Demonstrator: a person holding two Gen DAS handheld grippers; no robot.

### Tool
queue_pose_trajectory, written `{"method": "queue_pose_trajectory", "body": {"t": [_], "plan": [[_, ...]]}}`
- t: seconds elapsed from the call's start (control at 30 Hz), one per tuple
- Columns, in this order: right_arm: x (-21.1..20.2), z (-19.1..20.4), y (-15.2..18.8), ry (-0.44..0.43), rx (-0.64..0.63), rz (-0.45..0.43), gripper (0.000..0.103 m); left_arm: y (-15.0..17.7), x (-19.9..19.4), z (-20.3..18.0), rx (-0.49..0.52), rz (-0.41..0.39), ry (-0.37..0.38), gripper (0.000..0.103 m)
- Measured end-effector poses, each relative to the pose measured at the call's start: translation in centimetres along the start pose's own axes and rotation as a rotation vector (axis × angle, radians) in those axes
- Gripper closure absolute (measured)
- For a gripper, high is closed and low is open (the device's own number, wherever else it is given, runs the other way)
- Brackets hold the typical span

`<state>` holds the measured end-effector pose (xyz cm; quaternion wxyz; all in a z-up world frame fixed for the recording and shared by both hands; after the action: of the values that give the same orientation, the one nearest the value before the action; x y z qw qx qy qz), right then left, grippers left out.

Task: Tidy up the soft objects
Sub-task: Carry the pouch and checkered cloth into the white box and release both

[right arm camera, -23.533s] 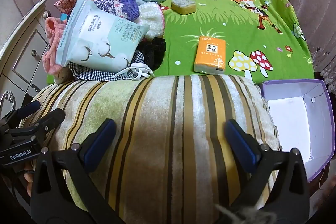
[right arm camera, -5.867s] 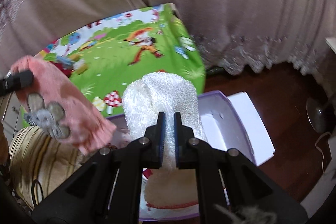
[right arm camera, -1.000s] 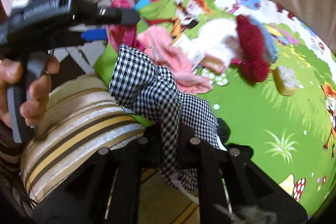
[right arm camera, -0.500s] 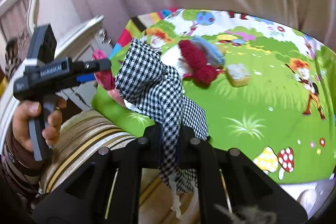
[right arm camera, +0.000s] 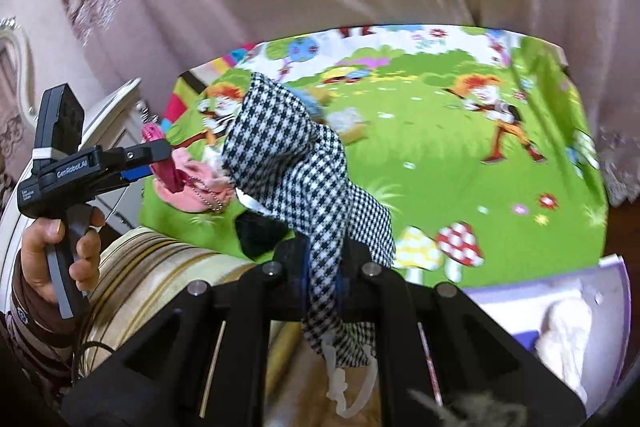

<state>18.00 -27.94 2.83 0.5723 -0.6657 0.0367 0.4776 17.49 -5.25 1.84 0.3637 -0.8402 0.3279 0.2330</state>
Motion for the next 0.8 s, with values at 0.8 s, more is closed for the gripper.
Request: {"method": "queue_pose_trajectory", "body": {"t": [0.8], "plan": [[-10.2, -16.3, 11.5, 0.435, 0.294, 0.065, 0.091, 13.2, 10.7, -18.4, 0.352, 0.331, 0.139, 0.030]]}}
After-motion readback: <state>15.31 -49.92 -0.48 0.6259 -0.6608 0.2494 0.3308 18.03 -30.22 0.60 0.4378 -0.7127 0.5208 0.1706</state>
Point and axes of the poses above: each gripper's, at about its wrist camera, not at the fingertips, and x roughly the way its jaws point, z to its left, y to its underside, the point moved 7 cm from there along x, roughly the way its jaws point, and after that the axes turned 13 degrees about -x, right-handed, at the moved point
